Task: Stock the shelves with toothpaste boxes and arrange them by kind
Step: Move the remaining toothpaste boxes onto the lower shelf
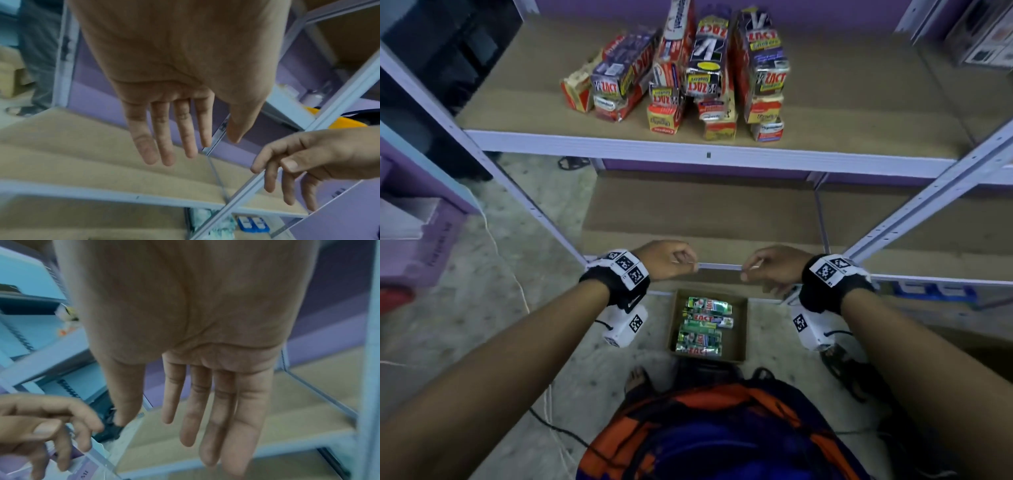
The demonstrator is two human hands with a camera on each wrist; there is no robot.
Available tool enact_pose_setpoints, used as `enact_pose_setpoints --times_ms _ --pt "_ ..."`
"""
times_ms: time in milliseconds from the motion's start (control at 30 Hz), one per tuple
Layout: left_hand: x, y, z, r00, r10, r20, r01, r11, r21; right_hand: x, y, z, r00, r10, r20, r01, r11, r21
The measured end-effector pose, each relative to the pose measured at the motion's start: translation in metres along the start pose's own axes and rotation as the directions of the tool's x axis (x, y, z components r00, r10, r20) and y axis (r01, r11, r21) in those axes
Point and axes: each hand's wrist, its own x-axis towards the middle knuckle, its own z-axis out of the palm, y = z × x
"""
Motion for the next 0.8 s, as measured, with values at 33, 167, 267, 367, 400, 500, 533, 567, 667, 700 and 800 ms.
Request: enact_pose_setpoints --times_ms 33,167,267,367,400,500,533,567,667,700,800 --pt "-0.001 -0.009 0.012 0.998 -0.051 0.039 0.051 0.999 0.000 0.005 0.012 0.012 0.998 0.053 0.020 -0.054 0.997 0.054" --pt "-0.002 -0.038 0.057 0.956 -0.206 0.207 0.185 0.976 0.119 0.013 0.053 0.054 0.972 0.227 0.063 -0.234 0.962 0.142" --pt "-0.005 -0.057 0.079 0.918 -0.297 0.265 0.269 0.953 0.137 0.014 0.072 0.074 0.956 0.285 0.068 -0.293 0.939 0.178" --pt "-0.008 -0.074 0.094 0.891 -0.346 0.293 0.310 0.937 0.163 0.012 0.081 0.089 0.944 0.322 0.076 -0.331 0.917 0.223" --pt "-0.009 -0.078 0.097 0.884 -0.361 0.298 0.318 0.930 0.182 0.010 0.083 0.094 0.942 0.327 0.076 -0.335 0.912 0.235" --pt "-0.009 -0.088 0.103 0.871 -0.391 0.299 0.330 0.915 0.234 0.008 0.086 0.102 0.941 0.329 0.082 -0.339 0.907 0.250" --pt "-0.008 -0.089 0.104 0.868 -0.397 0.298 0.335 0.911 0.240 0.009 0.086 0.103 0.939 0.332 0.087 -0.343 0.904 0.253" --pt "-0.008 -0.090 0.104 0.865 -0.402 0.300 0.338 0.909 0.244 0.009 0.086 0.103 0.937 0.336 0.092 -0.348 0.901 0.259" --pt "-0.006 -0.088 0.104 0.870 -0.394 0.297 0.337 0.914 0.226 0.011 0.085 0.102 0.938 0.335 0.088 -0.346 0.902 0.259" --pt "-0.005 -0.087 0.105 0.874 -0.393 0.286 0.345 0.916 0.205 0.012 0.085 0.101 0.939 0.333 0.084 -0.344 0.902 0.262" --pt "-0.001 -0.083 0.108 0.876 -0.397 0.274 0.370 0.917 0.149 0.015 0.084 0.100 0.938 0.338 0.083 -0.347 0.897 0.275"
